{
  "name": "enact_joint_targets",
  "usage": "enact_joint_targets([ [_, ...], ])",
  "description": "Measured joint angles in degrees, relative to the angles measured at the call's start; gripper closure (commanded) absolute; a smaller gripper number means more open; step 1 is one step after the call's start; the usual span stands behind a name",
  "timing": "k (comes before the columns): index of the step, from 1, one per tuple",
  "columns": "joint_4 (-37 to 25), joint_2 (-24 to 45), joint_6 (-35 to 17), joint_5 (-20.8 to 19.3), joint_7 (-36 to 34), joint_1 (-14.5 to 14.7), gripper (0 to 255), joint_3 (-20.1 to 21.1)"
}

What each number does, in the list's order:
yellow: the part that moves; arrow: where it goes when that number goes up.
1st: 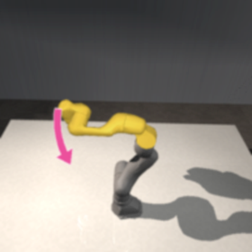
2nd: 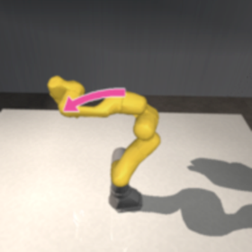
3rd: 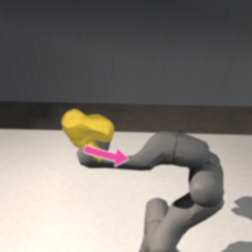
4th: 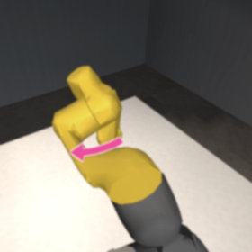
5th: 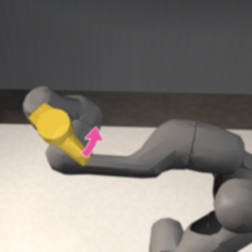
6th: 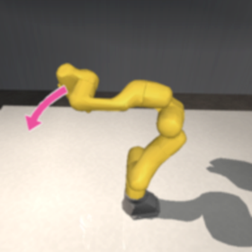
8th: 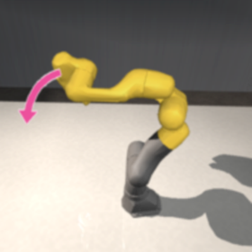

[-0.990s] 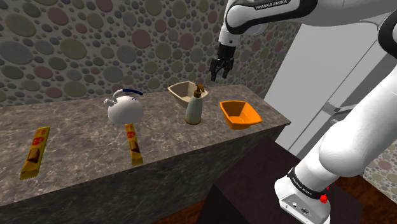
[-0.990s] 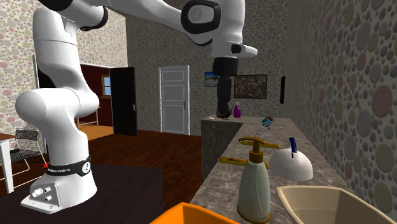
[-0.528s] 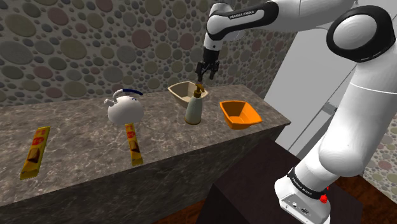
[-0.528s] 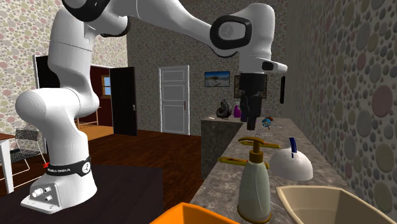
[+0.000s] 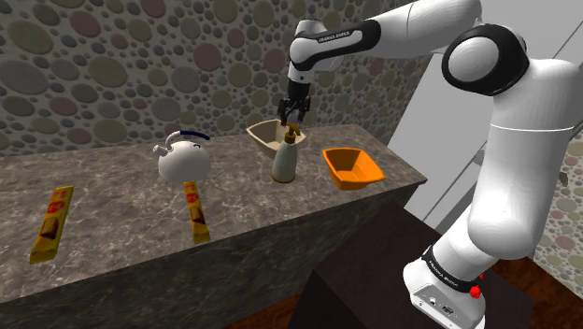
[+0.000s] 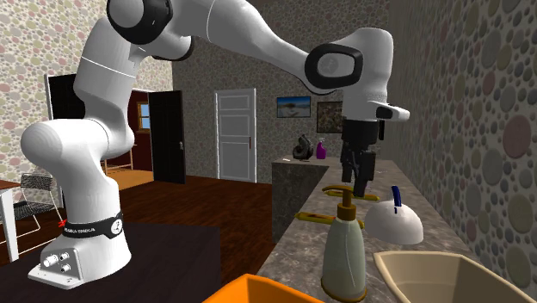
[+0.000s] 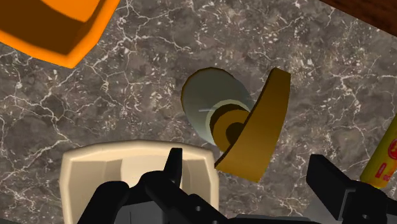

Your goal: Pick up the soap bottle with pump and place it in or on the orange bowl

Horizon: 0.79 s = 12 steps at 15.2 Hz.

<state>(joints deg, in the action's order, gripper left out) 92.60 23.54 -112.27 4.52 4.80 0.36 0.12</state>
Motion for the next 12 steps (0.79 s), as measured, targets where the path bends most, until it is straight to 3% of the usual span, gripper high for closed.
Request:
enact_joint_targets([
  [9, 1.6, 0.8, -2.4, 0.1, 0.1, 0.1, 0, 0.0],
  [10, 1.6, 0.8, -2.4, 0.1, 0.1, 0.1, 255, 0.0],
  [12, 1.6, 0.8, -2.4, 0.1, 0.1, 0.1, 255, 0.0],
])
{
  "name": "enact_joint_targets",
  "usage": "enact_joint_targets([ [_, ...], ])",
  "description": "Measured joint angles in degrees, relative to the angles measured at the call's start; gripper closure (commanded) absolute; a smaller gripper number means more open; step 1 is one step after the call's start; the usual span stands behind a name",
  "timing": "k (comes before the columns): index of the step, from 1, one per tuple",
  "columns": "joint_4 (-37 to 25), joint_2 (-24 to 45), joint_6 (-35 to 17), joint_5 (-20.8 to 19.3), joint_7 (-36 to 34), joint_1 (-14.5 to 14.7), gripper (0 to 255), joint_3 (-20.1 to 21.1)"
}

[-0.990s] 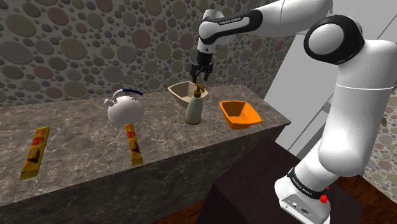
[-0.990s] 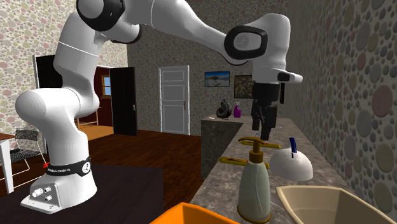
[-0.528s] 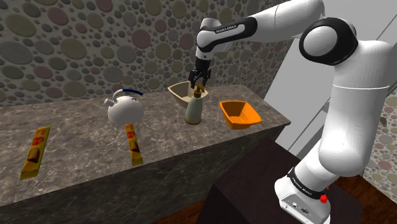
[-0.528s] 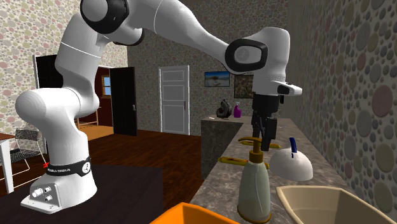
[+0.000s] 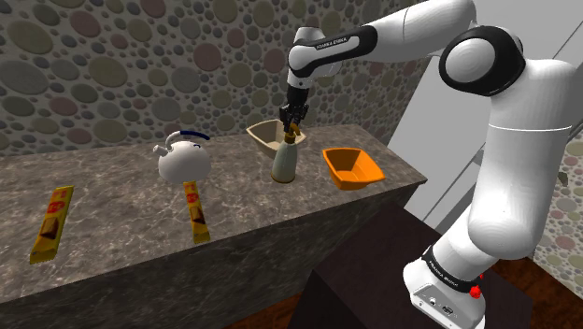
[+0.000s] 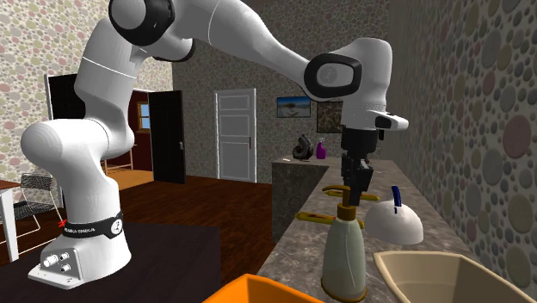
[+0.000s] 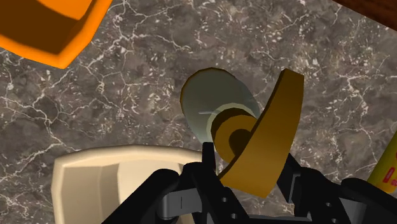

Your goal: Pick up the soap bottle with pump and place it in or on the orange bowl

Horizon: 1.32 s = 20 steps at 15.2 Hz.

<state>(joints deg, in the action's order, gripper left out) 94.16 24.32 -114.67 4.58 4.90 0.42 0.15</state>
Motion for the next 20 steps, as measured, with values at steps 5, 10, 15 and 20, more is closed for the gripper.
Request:
enact_joint_targets([
  [5, 0.0, 0.0, 0.0, 0.0, 0.0, 0.0, 255, 0.0],
  [10, -0.2, -0.4, 0.7, 0.0, -0.1, 0.0, 255, 0.0],
  [15, -2.2, -1.6, 3.8, -0.1, -0.3, 0.0, 255, 0.0],
  [20, -5.3, -2.1, 7.5, -0.2, -0.4, -0.1, 255, -0.1],
])
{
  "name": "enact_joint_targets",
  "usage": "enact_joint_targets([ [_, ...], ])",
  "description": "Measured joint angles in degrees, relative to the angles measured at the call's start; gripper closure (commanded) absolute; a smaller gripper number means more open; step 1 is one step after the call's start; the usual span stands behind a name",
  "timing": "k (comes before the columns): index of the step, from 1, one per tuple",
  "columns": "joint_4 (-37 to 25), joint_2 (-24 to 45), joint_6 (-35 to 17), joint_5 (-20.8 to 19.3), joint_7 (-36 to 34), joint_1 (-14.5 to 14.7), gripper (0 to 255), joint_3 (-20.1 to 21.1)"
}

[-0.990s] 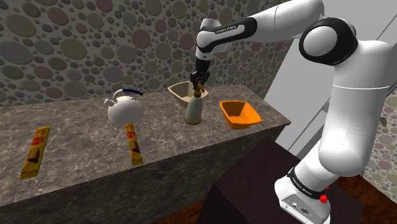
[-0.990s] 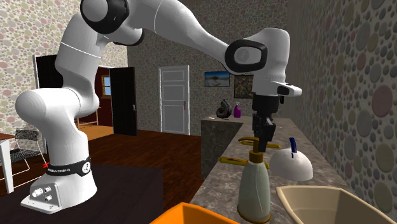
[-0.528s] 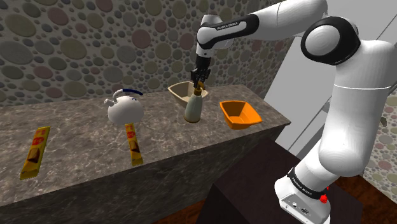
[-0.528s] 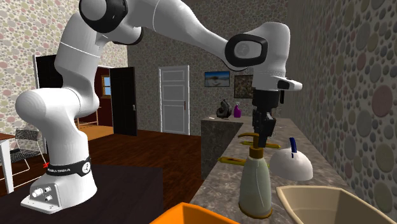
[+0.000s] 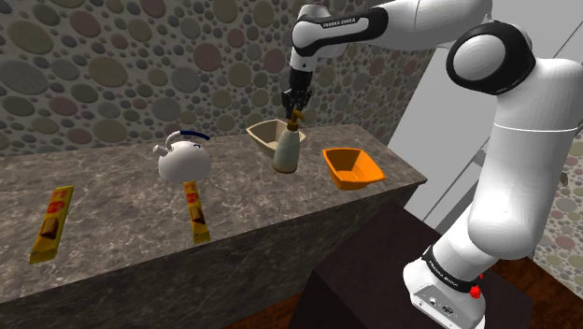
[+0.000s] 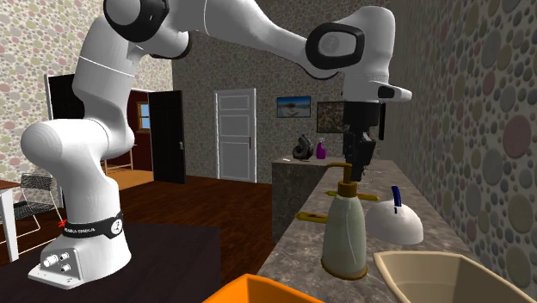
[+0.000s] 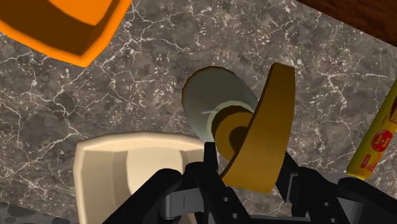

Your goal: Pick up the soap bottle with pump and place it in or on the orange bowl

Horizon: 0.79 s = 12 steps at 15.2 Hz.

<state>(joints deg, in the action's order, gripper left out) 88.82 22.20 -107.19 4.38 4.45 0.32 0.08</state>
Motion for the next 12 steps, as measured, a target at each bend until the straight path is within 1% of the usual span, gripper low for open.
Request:
enact_joint_targets([
  [12, -7.4, -1.3, 8.7, -0.1, -0.5, -0.1, 255, 0.0],
])
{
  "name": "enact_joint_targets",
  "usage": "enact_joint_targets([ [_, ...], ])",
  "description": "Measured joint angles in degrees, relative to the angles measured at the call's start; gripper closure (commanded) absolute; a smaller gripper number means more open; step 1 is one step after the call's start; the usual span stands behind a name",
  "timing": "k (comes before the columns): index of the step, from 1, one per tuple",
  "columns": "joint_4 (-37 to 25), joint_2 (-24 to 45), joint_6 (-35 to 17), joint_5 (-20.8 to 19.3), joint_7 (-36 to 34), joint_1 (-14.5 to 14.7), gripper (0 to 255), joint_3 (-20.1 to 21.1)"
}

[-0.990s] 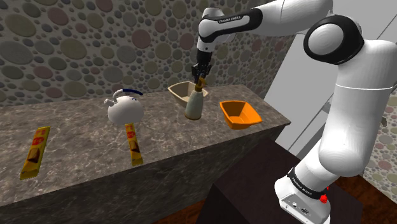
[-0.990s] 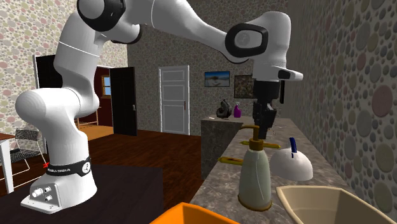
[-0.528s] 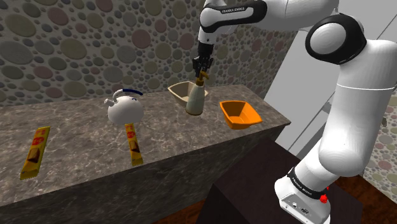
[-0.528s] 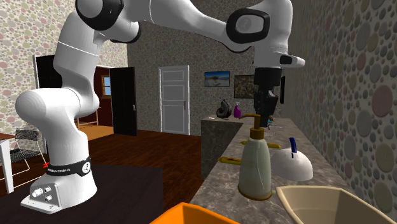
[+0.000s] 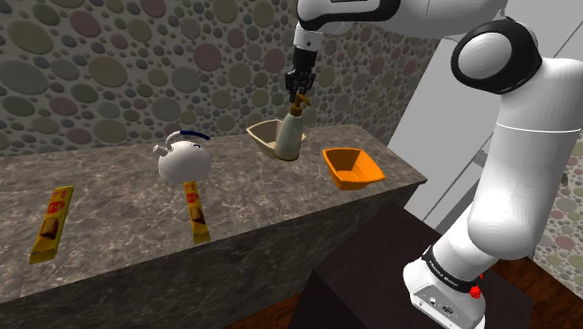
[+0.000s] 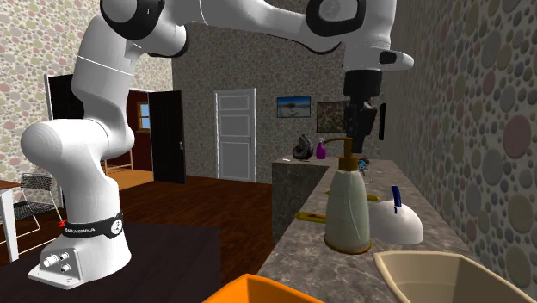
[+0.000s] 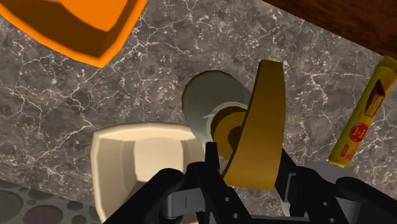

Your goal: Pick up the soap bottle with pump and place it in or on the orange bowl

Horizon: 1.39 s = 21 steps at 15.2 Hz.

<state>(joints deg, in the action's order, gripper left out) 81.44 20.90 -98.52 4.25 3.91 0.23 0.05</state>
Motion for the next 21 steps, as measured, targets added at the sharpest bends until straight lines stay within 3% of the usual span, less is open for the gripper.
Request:
enact_joint_targets([
  [10, -7.8, 0.1, 7.8, -0.1, -0.3, -0.2, 255, -0.1],
  [21, 1.6, -11.9, 11.0, -0.2, 10.1, -6.9, 255, -4.1],
])
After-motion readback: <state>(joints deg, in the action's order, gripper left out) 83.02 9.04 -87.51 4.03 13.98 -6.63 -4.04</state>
